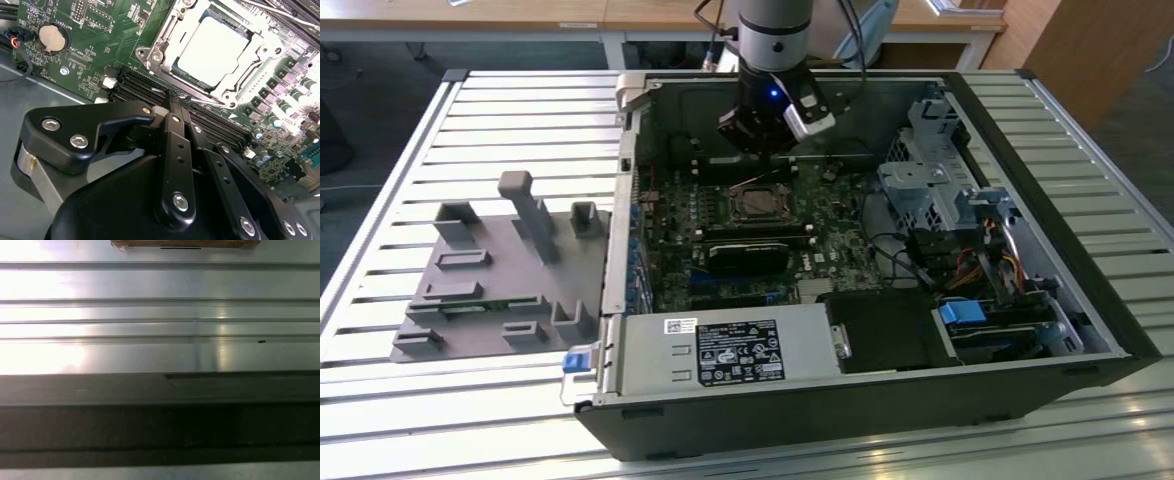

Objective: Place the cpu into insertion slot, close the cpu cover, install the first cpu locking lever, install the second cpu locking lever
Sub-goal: 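Install the first cpu locking lever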

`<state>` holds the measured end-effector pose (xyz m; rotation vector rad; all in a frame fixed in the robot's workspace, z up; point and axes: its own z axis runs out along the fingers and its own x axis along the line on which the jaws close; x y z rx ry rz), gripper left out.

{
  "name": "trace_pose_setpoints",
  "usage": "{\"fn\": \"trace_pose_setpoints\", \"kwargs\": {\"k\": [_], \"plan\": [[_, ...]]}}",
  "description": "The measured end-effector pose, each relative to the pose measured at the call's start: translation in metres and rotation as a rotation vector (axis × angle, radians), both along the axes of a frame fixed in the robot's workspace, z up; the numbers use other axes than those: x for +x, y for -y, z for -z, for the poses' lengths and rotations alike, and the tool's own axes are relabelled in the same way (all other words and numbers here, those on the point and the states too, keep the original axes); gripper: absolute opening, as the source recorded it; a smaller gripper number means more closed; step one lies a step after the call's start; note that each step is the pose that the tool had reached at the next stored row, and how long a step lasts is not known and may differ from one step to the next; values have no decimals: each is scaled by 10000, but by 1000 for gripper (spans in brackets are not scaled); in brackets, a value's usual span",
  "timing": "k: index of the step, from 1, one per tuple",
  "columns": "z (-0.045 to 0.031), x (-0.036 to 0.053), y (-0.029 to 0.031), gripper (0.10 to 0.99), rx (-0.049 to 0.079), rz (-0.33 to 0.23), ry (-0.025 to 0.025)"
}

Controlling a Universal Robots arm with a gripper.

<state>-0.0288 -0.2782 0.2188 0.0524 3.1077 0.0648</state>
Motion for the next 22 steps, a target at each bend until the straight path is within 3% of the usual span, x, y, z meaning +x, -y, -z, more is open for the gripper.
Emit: {"fn": "trace_pose_setpoints", "kwargs": {"k": [22], "plan": [[157,70,-3,122,-55,0,0]]}}
